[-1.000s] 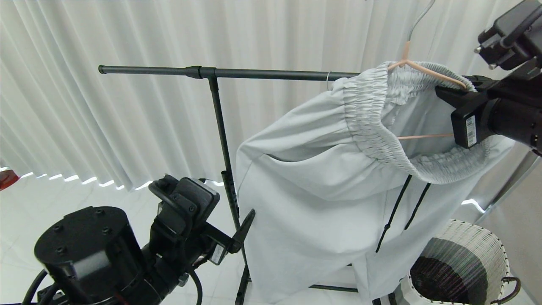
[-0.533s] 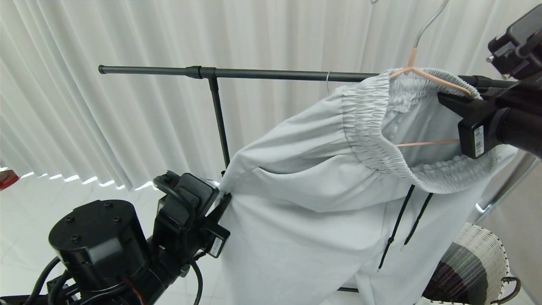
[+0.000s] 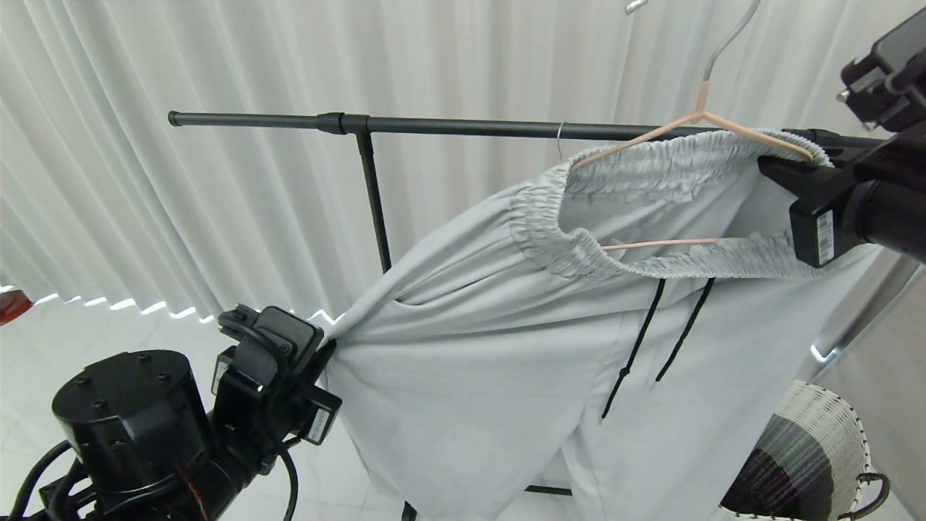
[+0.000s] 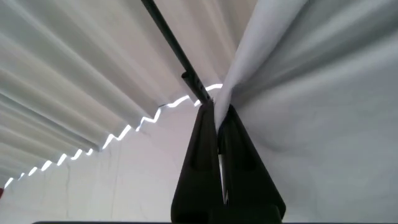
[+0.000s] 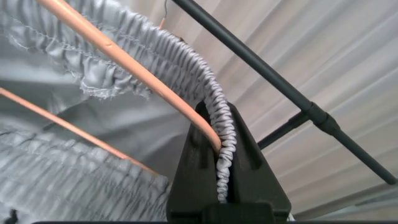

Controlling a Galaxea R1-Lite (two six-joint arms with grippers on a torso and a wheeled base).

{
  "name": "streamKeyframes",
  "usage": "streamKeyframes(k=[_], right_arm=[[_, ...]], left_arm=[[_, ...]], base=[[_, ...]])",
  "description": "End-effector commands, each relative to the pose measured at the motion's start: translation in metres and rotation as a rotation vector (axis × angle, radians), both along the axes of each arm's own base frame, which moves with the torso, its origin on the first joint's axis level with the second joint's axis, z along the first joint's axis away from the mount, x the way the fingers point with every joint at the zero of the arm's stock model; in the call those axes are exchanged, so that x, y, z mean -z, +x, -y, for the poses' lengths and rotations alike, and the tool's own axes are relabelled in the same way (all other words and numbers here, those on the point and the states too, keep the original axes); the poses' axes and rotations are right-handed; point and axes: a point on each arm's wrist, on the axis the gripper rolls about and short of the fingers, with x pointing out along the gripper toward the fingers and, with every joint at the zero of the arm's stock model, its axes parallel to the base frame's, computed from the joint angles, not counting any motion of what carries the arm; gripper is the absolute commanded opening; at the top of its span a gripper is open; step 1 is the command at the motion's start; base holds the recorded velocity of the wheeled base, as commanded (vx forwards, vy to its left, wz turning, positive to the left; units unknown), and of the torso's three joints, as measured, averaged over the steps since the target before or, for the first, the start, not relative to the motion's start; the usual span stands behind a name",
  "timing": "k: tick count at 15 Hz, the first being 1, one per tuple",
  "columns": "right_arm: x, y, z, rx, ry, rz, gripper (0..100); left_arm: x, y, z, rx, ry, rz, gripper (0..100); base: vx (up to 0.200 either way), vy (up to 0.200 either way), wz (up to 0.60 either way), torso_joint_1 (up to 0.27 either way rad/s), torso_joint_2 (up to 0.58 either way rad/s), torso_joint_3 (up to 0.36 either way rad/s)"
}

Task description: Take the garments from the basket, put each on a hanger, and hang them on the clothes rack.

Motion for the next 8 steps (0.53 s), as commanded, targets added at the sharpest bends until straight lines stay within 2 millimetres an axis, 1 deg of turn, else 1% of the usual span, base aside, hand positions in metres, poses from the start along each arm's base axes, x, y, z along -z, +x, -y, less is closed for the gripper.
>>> streamKeyframes(k=[1,2,3,5,7,8], right_arm=[[0.001,0.001,-0.001,0.000,-0.001,-0.001,0],[0.001,0.001,0.000,0.003,-0.002,-0.003,0],[0.001,0.001,0.000,0.005,-0.003,-0.004,0],[0.002,0.005,0.006,0.048,-0.009,-0.011,0],[0.002,0.007,0.019,0.128,-0.016,-0.022,0],[0.004,0.007,0.026,0.160,-0.025,-0.034,0]], left_arm=[[-0.002,-0.003,-0.002,-0.001,0.000,0.013,0],[-0.003,-0.004,-0.003,0.000,0.007,0.015,100],[-0.003,-0.005,-0.003,0.001,0.006,0.020,100],[-0.003,-0.013,-0.008,0.001,0.007,0.020,100],[-0.004,-0.027,-0.016,0.015,0.056,0.037,100],[-0.007,-0.034,-0.019,0.052,0.069,0.063,100]], base=[[0.000,0.000,0.00,0.000,0.00,0.000],[0.000,0.000,0.00,0.000,0.00,0.000],[0.000,0.000,0.00,0.000,0.00,0.000],[0.000,0.000,0.00,0.000,0.00,0.000],[0.000,0.000,0.00,0.000,0.00,0.000],[0.000,0.000,0.00,0.000,0.00,0.000]])
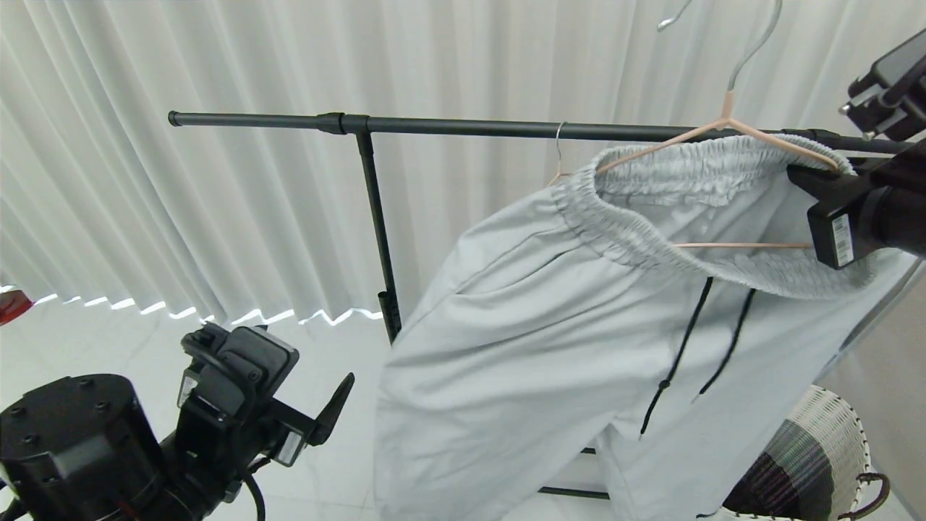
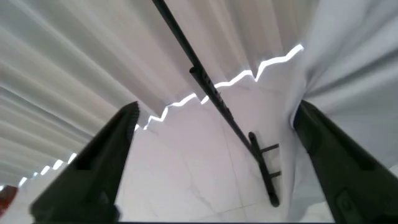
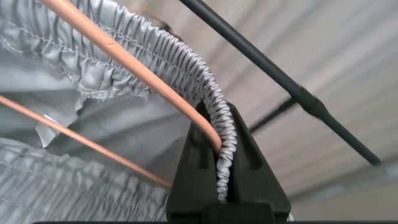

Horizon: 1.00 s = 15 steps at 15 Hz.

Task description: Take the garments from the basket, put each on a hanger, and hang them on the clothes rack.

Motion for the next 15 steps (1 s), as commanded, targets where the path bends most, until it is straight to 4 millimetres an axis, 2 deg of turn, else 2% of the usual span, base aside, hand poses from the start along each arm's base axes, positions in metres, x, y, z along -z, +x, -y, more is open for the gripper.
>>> streamKeyframes(k=[1,4,9,13,15], right_arm=[[-0.001,-0.003,0.012,0.045,0.000,0.000,0],[0.000,-0.009,0.045,0.184,-0.021,-0.033,0],[0.000,-0.027,0.086,0.419,-0.038,-0.079,0],[0.002,-0.033,0.109,0.616,-0.049,-0.114,0],[0.003,-0.033,0.114,0.721,-0.050,-0.117,0]], left_arm=[[-0.007,-0.015,-0.007,0.045,0.001,0.046,100],[-0.016,-0.025,-0.013,0.091,0.011,0.102,100],[-0.017,-0.023,-0.011,0.117,0.111,0.129,100],[-0.017,-0.023,-0.011,0.118,0.112,0.129,100],[-0.018,-0.023,-0.010,0.121,0.110,0.133,100]], base=[[0.000,0.000,0.00,0.000,0.00,0.000],[0.000,0.000,0.00,0.000,0.00,0.000],[0.000,0.000,0.00,0.000,0.00,0.000],[0.000,0.000,0.00,0.000,0.00,0.000],[0.000,0.000,0.00,0.000,0.00,0.000]])
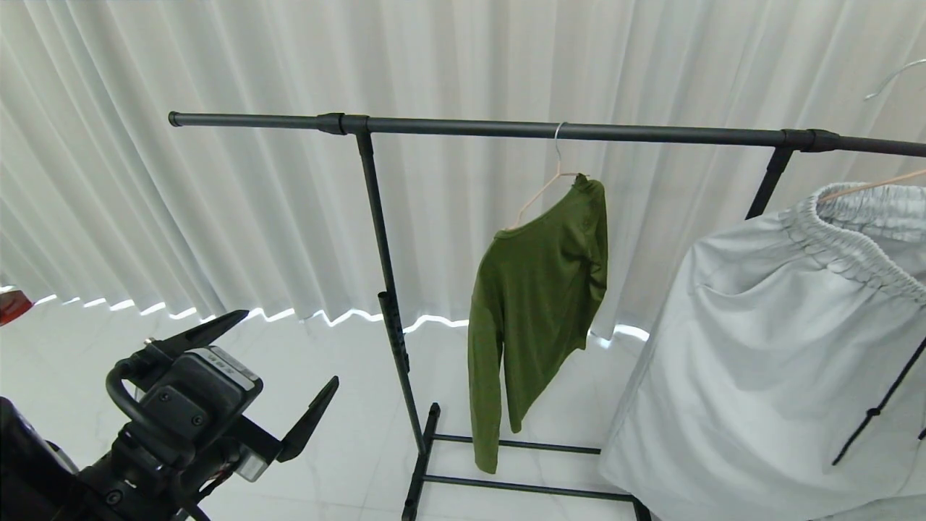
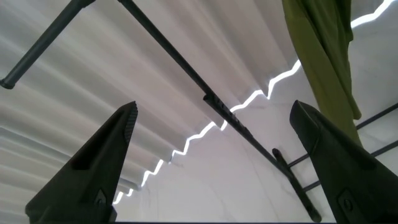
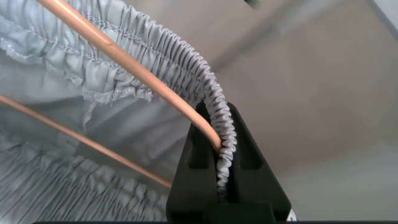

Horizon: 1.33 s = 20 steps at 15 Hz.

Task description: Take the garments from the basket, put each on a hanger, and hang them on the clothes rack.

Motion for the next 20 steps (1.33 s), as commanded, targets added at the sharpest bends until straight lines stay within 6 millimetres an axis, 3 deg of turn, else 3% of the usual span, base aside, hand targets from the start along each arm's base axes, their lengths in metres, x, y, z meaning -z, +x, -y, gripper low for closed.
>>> streamKeyframes(k=[1,4,14,18,20], right_arm=[[0.000,0.000,0.003,0.038,-0.001,0.000,0],[0.004,0.001,0.003,0.040,-0.002,-0.015,0],[0.008,0.001,0.008,0.074,-0.002,-0.026,0],[0.017,0.018,0.010,0.099,0.045,-0.050,0],[0.025,0.032,0.012,0.119,0.072,-0.075,0]], left_arm=[[-0.001,0.000,0.000,-0.001,-0.003,0.005,100],[-0.002,0.000,0.000,0.001,-0.008,0.007,100],[-0.002,-0.001,0.002,0.015,-0.009,0.009,100],[-0.002,-0.001,0.002,0.015,-0.008,0.010,100],[-0.002,-0.001,0.002,0.016,-0.008,0.010,100]], base=[[0.000,0.000,0.00,0.000,0.00,0.000],[0.000,0.000,0.00,0.000,0.00,0.000],[0.200,0.000,0.00,0.001,0.00,0.003],[0.200,0.000,0.00,0.005,0.00,0.004],[0.000,0.000,0.00,0.000,0.00,0.000]])
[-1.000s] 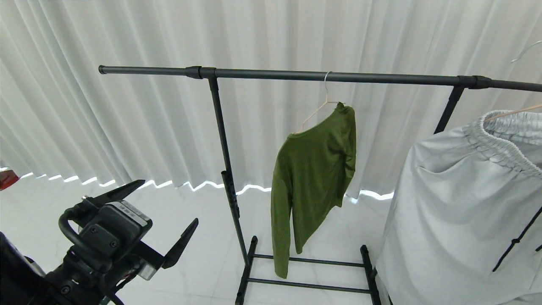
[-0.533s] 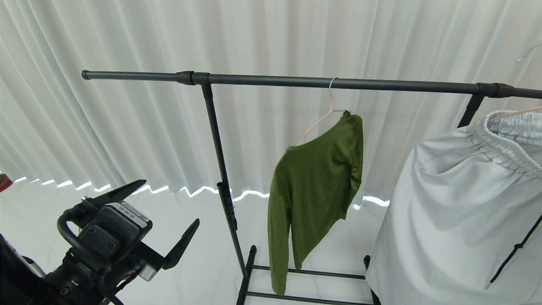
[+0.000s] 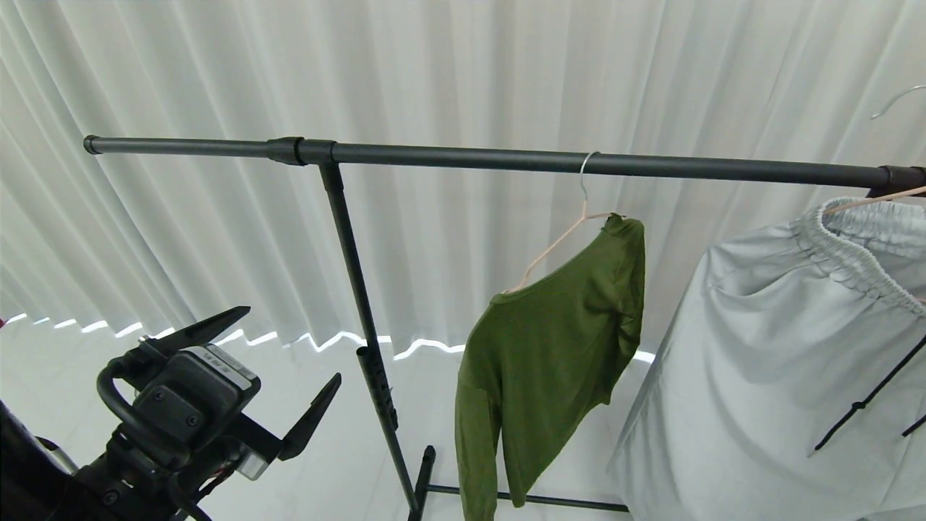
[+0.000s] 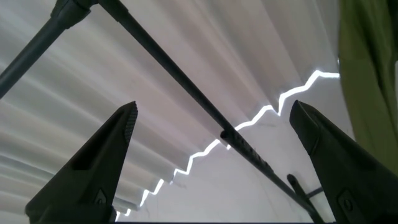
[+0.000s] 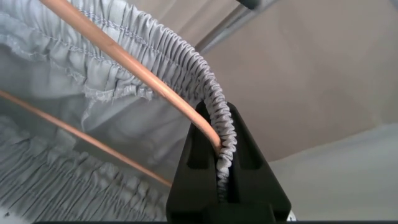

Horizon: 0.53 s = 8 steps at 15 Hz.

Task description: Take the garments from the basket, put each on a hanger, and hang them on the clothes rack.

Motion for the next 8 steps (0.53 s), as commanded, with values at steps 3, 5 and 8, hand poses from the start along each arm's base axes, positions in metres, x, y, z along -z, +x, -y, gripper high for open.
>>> streamKeyframes(k=[3,5,8], right_arm=[[0.020,0.038,0.005,0.052,0.054,-0.078,0],[0.026,0.052,0.006,0.096,0.070,-0.091,0],[0.034,0.067,0.006,0.105,0.073,-0.125,0]], left_arm=[[0.000,0.000,0.000,0.000,0.001,-0.002,100],[0.000,0.000,0.000,0.000,0.001,-0.002,100],[0.000,0.000,0.000,0.000,0.001,-0.002,100]], base=[[0.000,0.000,0.00,0.000,0.00,0.000],[0.000,0.000,0.00,0.000,0.00,0.000],[0.000,0.000,0.00,0.000,0.00,0.000]])
